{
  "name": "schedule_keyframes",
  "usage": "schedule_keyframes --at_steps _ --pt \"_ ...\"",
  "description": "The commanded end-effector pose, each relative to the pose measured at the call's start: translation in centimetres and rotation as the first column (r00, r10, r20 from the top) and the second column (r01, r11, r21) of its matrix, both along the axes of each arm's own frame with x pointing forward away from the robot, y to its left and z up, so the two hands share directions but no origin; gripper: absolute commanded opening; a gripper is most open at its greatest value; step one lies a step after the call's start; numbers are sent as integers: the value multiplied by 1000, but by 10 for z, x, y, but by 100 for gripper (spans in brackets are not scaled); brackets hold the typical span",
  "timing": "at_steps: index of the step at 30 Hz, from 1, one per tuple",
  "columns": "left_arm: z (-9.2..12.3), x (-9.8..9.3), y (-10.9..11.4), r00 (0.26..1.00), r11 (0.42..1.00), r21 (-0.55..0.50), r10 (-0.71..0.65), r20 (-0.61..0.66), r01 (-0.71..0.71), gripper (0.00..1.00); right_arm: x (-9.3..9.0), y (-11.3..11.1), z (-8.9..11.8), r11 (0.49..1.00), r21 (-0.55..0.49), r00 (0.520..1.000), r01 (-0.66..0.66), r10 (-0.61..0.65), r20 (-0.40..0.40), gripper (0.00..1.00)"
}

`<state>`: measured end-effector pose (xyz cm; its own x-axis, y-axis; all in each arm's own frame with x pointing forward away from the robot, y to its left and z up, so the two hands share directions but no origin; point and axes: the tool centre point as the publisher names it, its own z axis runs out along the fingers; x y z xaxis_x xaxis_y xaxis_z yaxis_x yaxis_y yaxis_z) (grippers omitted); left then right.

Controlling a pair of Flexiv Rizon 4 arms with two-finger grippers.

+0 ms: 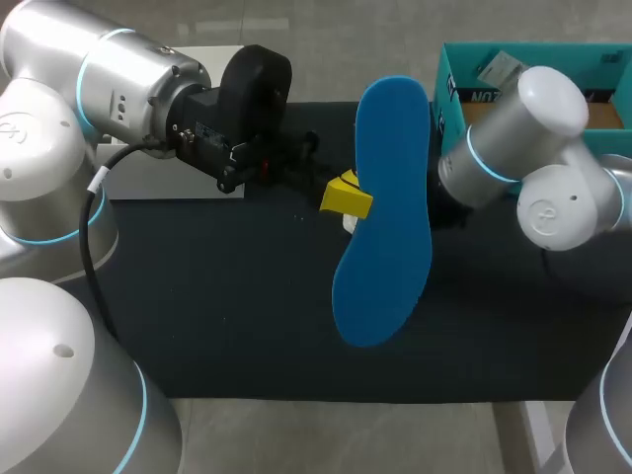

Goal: Take the shoe out of the shoebox, open the shoe tongue, remove and reinsert the insole, then place the shoe into the shoebox

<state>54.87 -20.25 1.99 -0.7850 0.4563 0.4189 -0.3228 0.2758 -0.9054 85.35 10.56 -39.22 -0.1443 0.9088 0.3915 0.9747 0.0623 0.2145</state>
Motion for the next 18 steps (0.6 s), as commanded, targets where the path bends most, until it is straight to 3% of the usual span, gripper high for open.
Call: schedule_keyframes --at_steps 1,6,12,18 --pt "0 0 -2 1000 1000 -1 -1 0 1 0 2 2 -9 1000 23 1000 -1 1 -6 100" --pt "0 0 -2 1000 1000 -1 -1 0 1 0 -8 -4 11 999 48 1000 8 -8 -5 100" --pt "0 0 -2 1000 1000 -1 -1 0 1 0 -19 -13 51 984 170 992 -55 35 121 100" --pt "0 0 -2 1000 1000 -1 -1 0 1 0 -12 -18 74 952 238 970 -193 148 194 100"
